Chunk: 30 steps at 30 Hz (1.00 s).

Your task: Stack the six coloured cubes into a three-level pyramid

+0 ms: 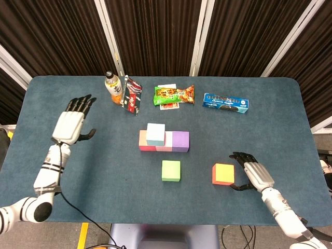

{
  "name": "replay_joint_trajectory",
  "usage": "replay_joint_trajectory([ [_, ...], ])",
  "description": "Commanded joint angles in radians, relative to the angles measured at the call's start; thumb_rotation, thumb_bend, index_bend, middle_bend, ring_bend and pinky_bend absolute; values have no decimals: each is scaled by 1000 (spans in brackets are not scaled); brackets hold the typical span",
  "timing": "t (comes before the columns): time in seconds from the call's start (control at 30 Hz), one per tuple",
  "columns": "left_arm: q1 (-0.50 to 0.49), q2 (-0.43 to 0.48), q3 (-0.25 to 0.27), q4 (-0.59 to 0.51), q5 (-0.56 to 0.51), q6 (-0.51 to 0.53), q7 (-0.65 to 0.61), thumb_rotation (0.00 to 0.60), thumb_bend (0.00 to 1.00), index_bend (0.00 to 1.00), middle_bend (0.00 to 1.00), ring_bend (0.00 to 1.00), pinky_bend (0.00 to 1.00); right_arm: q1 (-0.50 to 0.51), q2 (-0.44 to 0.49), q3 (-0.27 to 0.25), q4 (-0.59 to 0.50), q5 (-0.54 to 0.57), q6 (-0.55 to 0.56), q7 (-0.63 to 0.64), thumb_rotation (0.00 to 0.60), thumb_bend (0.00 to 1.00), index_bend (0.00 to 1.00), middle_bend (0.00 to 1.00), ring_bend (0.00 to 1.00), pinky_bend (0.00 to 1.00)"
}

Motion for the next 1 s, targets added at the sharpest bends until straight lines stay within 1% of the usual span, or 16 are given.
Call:
replay_joint_trajectory([
  [0.03,45,47,34,14,74,-20,-71,600,307,0,0,0,50,-8,-34,6,14,33,22,-31,600,278,259,167,15,92],
  [0.17,98,75,63,19,153,-8,-161,600,308,0,0,0,51,-6,-59,10,27,57,18,-41,600,278,285,167,20,92],
  [0.37,158,81,86,26,229,29,-246,600,308,0,0,0,51,3,-87,12,45,81,7,-74,600,278,340,169,23,95],
  [0.5,177,80,95,27,265,40,-260,600,308,0,0,0,50,12,-111,14,52,91,3,-98,600,278,413,185,38,100],
  [0.57,186,77,93,28,278,48,-275,600,308,0,0,0,50,16,-123,16,53,96,6,-115,600,279,469,198,46,104],
  [0.67,198,70,86,37,289,61,-291,600,306,0,0,0,52,23,-129,24,49,100,13,-134,600,305,520,209,54,108],
  [0.73,206,67,83,42,294,70,-298,600,305,0,0,0,54,28,-117,30,37,95,15,-139,600,326,530,211,55,108],
  [0.8,215,66,81,43,305,81,-305,600,304,0,0,0,55,42,-84,44,10,90,5,-134,600,341,531,211,56,108],
  [0.9,225,65,84,42,320,86,-305,600,302,0,0,0,55,74,-13,80,-41,82,-27,-105,600,345,531,211,56,108],
  [1.0,234,57,83,47,325,95,-290,600,302,0,0,0,55,123,55,133,-76,94,-76,-73,600,345,531,211,56,108],
])
